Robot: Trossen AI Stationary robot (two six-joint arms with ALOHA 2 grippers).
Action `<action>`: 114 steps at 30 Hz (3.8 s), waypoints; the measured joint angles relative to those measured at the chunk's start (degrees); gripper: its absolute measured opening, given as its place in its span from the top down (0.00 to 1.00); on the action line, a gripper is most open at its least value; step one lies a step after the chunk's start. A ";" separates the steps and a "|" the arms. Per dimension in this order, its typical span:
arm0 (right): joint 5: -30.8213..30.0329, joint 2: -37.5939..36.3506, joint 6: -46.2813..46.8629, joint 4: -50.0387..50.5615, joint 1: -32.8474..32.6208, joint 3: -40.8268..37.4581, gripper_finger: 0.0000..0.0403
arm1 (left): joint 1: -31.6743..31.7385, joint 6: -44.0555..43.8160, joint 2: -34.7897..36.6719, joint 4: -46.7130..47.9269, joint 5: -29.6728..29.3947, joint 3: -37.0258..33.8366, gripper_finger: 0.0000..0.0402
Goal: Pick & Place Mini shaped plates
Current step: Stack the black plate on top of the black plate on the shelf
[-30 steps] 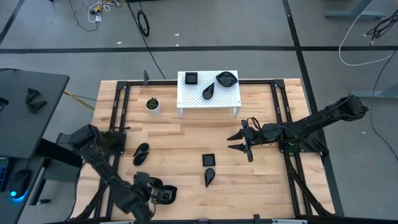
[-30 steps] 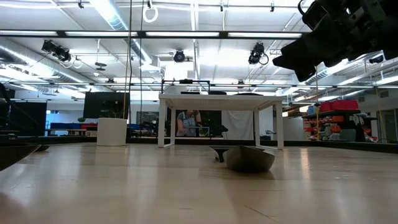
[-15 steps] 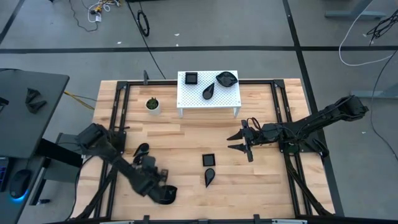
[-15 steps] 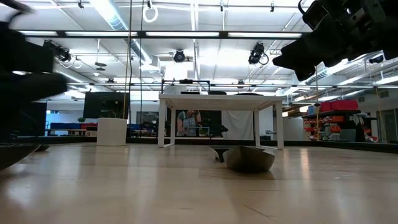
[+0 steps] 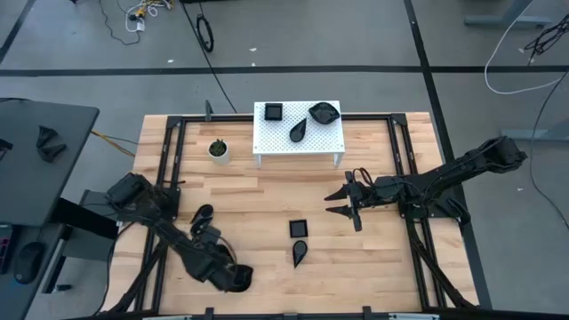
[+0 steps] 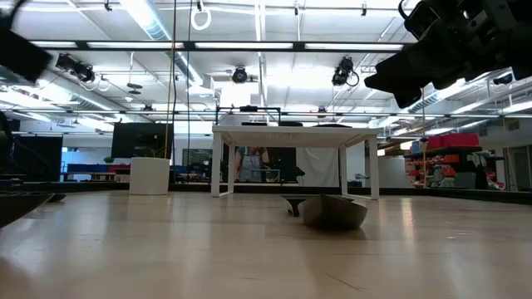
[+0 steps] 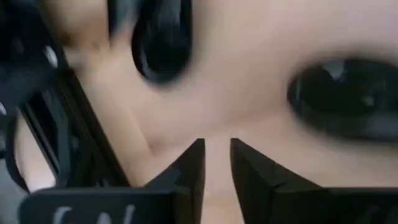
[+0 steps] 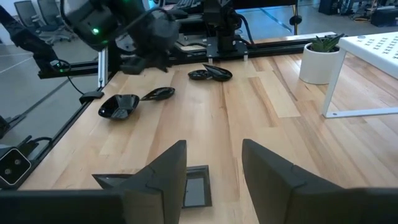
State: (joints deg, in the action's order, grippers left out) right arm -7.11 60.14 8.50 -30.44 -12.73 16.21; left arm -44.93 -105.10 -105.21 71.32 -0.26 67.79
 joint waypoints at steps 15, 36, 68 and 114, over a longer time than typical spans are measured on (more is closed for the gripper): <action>0.00 0.02 -0.38 -0.39 0.00 0.00 0.61 | 2.59 7.67 -4.58 -19.41 -14.70 0.14 0.93; -0.02 0.02 -0.18 0.02 0.22 0.00 0.61 | 16.56 25.46 -4.81 -24.82 -28.12 -0.07 0.92; -0.02 0.02 0.10 0.22 0.22 0.00 0.61 | 44.03 69.25 -4.35 -19.64 -13.98 -1.81 0.97; -0.02 0.02 0.76 0.92 0.22 0.00 0.61 | 30.02 41.12 -4.65 -37.13 -33.15 -4.07 0.64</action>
State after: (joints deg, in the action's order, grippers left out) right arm -7.14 60.16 9.26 -29.52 -12.51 16.21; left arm -14.90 -63.98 -109.87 34.18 -33.40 63.72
